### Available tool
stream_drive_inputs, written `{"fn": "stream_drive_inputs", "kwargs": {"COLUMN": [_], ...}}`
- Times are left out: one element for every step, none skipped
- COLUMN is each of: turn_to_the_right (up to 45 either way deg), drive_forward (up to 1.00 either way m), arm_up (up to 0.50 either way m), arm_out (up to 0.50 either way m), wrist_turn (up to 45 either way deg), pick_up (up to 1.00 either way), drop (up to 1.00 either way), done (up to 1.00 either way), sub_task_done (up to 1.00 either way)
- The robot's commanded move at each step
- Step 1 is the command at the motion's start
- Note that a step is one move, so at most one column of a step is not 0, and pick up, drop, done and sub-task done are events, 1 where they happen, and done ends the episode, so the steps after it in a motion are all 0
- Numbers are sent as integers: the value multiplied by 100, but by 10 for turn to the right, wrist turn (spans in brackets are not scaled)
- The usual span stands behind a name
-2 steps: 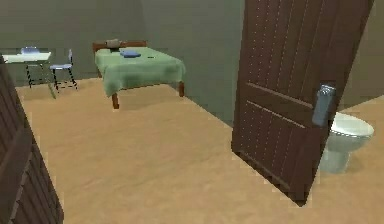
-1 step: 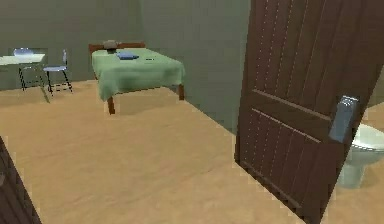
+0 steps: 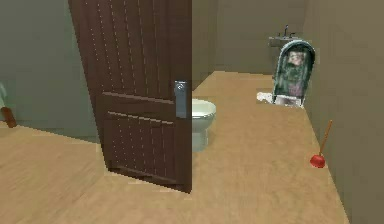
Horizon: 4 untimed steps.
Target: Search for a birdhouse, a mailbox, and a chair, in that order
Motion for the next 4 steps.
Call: {"fn": "stream_drive_inputs", "kwargs": {"turn_to_the_right": [0, -450, -360, 0], "drive_forward": [45, 0, 0, 100], "arm_up": [0, 0, 0, 0], "arm_out": [0, 0, 0, 0], "wrist_turn": [0, 0, 0, 0], "pick_up": [0, 0, 0, 0], "drop": [0, 0, 0, 0], "done": [0, 0, 0, 0], "sub_task_done": [0, 0, 0, 0]}}
